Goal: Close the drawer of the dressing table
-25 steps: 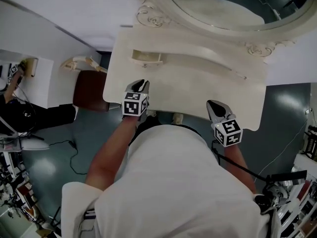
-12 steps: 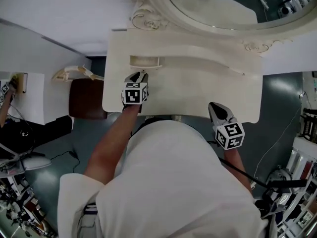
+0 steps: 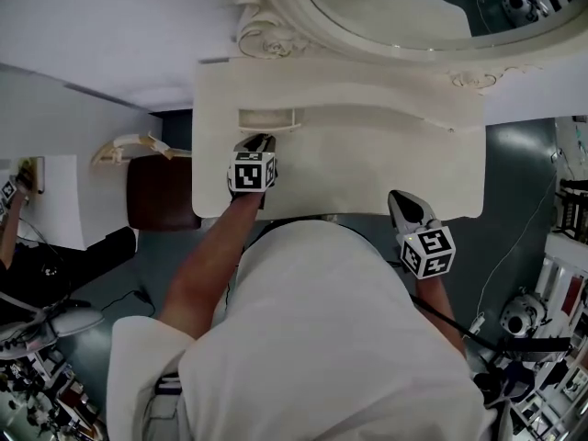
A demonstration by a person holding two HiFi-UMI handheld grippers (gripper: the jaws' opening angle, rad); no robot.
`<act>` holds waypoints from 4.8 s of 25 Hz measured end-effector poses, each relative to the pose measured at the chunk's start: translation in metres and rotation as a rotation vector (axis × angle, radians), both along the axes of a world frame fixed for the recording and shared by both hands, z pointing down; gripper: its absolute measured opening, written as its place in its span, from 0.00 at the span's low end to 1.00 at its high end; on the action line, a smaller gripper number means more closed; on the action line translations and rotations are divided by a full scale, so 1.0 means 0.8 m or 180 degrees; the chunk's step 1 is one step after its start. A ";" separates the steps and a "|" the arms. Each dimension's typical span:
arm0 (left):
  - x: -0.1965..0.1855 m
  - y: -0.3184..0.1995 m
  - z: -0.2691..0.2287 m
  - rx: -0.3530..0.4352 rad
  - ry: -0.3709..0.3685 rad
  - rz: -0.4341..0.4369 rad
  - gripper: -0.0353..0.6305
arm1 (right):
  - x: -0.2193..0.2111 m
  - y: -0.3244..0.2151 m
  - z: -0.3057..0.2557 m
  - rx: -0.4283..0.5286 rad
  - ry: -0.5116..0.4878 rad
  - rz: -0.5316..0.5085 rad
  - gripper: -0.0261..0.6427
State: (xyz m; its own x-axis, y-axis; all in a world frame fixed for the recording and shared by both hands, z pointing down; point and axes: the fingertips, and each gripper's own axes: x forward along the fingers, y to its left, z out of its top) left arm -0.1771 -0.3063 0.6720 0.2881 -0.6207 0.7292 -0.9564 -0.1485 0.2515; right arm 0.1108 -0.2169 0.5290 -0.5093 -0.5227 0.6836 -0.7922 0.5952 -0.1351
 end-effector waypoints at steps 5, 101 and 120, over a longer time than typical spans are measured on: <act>-0.003 -0.008 -0.001 0.0037 -0.0005 0.0061 0.20 | -0.006 -0.003 -0.001 0.0008 0.0016 0.0071 0.04; 0.068 0.062 -0.083 0.0211 -0.0291 -0.0342 0.06 | 0.079 -0.012 0.030 -0.0057 -0.0316 -0.0612 0.04; 0.229 0.181 -0.182 0.0527 0.0494 0.0881 0.06 | 0.053 0.035 0.029 0.0038 -0.0319 -0.0934 0.04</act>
State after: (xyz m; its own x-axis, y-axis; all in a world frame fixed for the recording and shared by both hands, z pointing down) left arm 0.0063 -0.1619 0.5260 0.5614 -0.6097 0.5596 -0.8265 -0.4475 0.3416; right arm 0.1532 -0.1888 0.5523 -0.7042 -0.3512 0.6171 -0.5694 0.7985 -0.1953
